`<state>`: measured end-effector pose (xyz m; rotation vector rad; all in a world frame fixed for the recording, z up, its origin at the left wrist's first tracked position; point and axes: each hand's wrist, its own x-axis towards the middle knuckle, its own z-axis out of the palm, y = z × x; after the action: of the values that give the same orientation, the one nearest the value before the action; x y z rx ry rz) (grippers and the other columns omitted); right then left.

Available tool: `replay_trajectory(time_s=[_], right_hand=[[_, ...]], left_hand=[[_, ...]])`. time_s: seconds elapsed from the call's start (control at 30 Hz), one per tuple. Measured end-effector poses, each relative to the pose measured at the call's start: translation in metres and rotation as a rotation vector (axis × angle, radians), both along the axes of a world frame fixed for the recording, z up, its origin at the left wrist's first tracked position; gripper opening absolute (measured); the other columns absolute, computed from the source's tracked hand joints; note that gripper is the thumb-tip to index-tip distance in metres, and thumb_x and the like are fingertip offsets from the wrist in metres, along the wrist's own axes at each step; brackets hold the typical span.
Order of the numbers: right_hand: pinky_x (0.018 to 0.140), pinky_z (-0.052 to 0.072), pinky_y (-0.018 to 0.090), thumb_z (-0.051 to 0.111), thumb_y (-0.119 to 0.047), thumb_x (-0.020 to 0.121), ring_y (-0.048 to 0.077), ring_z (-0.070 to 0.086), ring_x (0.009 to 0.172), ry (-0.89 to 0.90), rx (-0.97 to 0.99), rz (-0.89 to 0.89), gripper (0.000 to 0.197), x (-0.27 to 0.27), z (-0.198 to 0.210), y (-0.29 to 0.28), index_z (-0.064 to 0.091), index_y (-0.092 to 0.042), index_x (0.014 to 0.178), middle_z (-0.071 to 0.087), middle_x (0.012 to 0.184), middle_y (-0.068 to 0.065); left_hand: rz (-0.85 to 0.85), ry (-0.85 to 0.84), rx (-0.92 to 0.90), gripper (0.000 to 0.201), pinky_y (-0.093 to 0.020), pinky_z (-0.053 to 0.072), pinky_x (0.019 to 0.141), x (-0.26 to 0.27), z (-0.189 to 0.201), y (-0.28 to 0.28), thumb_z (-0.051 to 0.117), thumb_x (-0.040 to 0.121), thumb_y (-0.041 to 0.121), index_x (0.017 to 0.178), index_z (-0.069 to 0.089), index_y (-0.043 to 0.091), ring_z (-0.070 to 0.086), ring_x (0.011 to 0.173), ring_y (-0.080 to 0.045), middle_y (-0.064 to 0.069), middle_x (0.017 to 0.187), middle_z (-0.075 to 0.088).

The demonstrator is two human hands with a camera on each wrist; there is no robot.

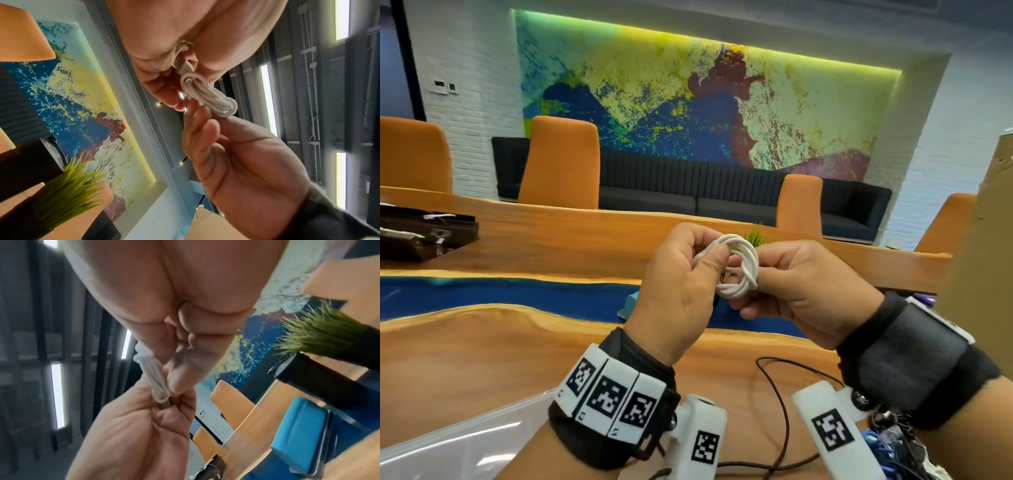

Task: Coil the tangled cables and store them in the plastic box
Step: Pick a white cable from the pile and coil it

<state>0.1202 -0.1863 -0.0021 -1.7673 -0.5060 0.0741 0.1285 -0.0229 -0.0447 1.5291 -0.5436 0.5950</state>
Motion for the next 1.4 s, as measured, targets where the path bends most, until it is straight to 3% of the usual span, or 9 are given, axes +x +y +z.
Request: replay_trajectory(time_s=[0.1, 0.3, 0.43, 0.53, 0.63, 0.8, 0.9, 1.07, 1.4], right_hand=[[0.068, 0.059, 0.029, 0.057, -0.008, 0.092, 0.025, 0.067, 0.084, 0.065, 0.083, 0.049, 0.022, -0.004, -0.003, -0.001, 0.069, 0.002, 0.107, 0.069, 0.103, 0.026], [0.058, 0.058, 0.028, 0.073, -0.024, 0.069, 0.026, 0.068, 0.072, -0.009, 0.124, -0.095, 0.038, -0.004, -0.008, -0.001, 0.067, 0.002, 0.095, 0.073, 0.087, 0.022], [0.063, 0.058, 0.032, 0.076, -0.013, 0.074, 0.028, 0.067, 0.079, 0.108, 0.206, -0.003, 0.028, -0.006, -0.008, -0.005, 0.07, 0.002, 0.097, 0.071, 0.092, 0.022], [0.072, 0.058, 0.037, 0.074, -0.02, 0.073, 0.029, 0.067, 0.089, 0.185, 0.219, 0.101, 0.043, -0.01, -0.007, -0.004, 0.066, 0.0, 0.111, 0.07, 0.103, 0.021], [0.066, 0.059, 0.033, 0.067, -0.011, 0.088, 0.025, 0.069, 0.077, 0.035, 0.077, -0.102, 0.021, -0.011, -0.009, 0.008, 0.064, -0.004, 0.107, 0.072, 0.095, 0.022], [0.063, 0.06, 0.041, 0.062, -0.002, 0.09, 0.022, 0.068, 0.063, -0.09, -0.039, -0.279, 0.008, -0.005, -0.014, 0.012, 0.067, -0.006, 0.094, 0.074, 0.079, 0.018], [0.058, 0.058, 0.036, 0.062, 0.001, 0.089, 0.022, 0.065, 0.058, -0.052, -0.039, -0.309, 0.009, -0.003, -0.016, 0.01, 0.069, -0.004, 0.092, 0.073, 0.076, 0.019], [0.055, 0.058, 0.034, 0.062, 0.004, 0.086, 0.025, 0.065, 0.058, 0.011, 0.006, -0.306, 0.009, -0.004, -0.017, 0.009, 0.069, 0.003, 0.091, 0.069, 0.074, 0.024], [0.06, 0.059, 0.035, 0.057, -0.002, 0.093, 0.019, 0.064, 0.058, -0.068, 0.116, -0.306, 0.008, -0.012, -0.013, 0.015, 0.065, -0.004, 0.095, 0.073, 0.08, 0.017]], left_hand=[[0.051, -0.028, 0.045, 0.006, -0.026, 0.055, 0.067, 0.001, 0.001, 0.003, 0.058, 0.099, 0.022, 0.102, 0.062, 0.019, 0.067, 0.079, -0.011, 0.001, 0.09, 0.07], [0.044, -0.045, 0.188, 0.006, -0.018, 0.051, 0.062, -0.004, 0.0, -0.001, 0.056, 0.1, 0.026, 0.101, 0.058, 0.021, 0.065, 0.074, -0.006, 0.004, 0.084, 0.067], [0.13, -0.075, 0.129, 0.002, -0.018, 0.051, 0.062, -0.002, -0.002, -0.005, 0.059, 0.099, 0.025, 0.099, 0.058, 0.023, 0.065, 0.075, -0.006, 0.007, 0.085, 0.066], [0.208, -0.096, 0.12, 0.002, -0.015, 0.049, 0.06, -0.001, -0.004, -0.007, 0.059, 0.098, 0.022, 0.099, 0.057, 0.023, 0.064, 0.076, -0.004, 0.008, 0.086, 0.065], [0.234, -0.059, 0.063, 0.003, -0.016, 0.049, 0.061, 0.0, -0.006, -0.01, 0.059, 0.098, 0.02, 0.098, 0.057, 0.021, 0.063, 0.075, -0.006, 0.004, 0.086, 0.066], [-0.366, 0.507, -0.429, 0.01, -0.031, 0.047, 0.063, -0.001, 0.004, -0.006, 0.053, 0.101, 0.018, 0.102, 0.06, 0.011, 0.058, 0.064, -0.014, 0.0, 0.07, 0.064], [-0.575, 0.568, -0.348, 0.023, -0.037, 0.045, 0.076, 0.002, 0.004, 0.004, 0.063, 0.093, 0.027, 0.11, 0.06, 0.013, 0.06, 0.072, -0.016, -0.001, 0.078, 0.064], [-0.351, 0.348, -0.015, 0.063, -0.035, 0.058, 0.08, 0.002, -0.003, 0.001, 0.082, 0.072, -0.004, 0.122, 0.053, 0.02, 0.067, 0.087, -0.017, -0.003, 0.093, 0.07], [0.048, 0.009, -0.111, 0.01, -0.037, 0.059, 0.061, 0.003, -0.008, -0.008, 0.066, 0.092, 0.012, 0.101, 0.064, 0.015, 0.071, 0.073, -0.022, -0.008, 0.082, 0.073]])
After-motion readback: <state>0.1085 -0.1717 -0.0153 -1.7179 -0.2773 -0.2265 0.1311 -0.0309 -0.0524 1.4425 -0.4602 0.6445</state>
